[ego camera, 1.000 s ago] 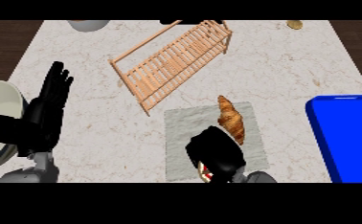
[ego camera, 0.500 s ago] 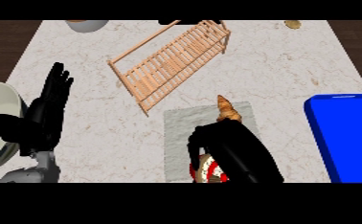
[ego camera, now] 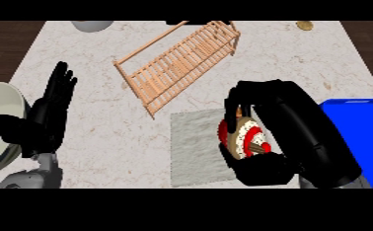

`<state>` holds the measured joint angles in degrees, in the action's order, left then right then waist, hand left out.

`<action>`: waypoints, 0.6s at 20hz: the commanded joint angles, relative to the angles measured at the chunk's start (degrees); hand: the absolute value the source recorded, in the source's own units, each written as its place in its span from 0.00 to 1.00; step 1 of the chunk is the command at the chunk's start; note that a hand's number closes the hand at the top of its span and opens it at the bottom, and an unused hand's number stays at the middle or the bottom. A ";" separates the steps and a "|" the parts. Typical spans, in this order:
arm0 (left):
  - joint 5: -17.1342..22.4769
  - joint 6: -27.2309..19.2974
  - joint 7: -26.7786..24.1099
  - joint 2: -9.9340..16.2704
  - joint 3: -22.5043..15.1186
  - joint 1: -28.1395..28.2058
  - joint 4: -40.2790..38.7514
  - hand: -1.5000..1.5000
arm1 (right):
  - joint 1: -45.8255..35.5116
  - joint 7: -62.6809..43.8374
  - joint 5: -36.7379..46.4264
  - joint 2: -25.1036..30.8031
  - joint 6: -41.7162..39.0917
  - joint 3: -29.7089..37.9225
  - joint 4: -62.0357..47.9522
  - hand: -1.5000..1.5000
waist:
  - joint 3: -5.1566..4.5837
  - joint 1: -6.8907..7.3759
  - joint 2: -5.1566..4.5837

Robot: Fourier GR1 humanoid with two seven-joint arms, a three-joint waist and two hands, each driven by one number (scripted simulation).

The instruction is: Pick the cupcake from the placemat and place it in the tiered shelf

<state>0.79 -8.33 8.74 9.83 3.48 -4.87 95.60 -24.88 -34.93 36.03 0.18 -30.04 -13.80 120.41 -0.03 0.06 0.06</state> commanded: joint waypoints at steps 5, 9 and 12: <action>0.15 1.39 -1.78 0.11 1.29 1.21 -0.05 0.50 | -11.91 1.78 0.54 -0.17 7.29 6.35 -14.48 1.00 | 0.01 0.38 -0.09; -1.35 -0.13 3.05 -0.56 0.15 0.28 3.89 0.50 | -14.49 6.82 2.26 -0.14 11.32 8.40 -22.56 1.00 | 0.02 0.39 -0.07; -0.30 2.02 1.38 -0.01 0.27 0.88 3.18 0.50 | -16.99 13.49 2.41 0.24 16.47 11.35 -31.87 1.00 | 0.02 0.64 -0.19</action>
<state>-0.14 -7.77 9.55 9.25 3.68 -4.27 97.42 -39.14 -27.02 37.53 0.41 -18.30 -4.88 97.41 -0.01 0.52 -0.06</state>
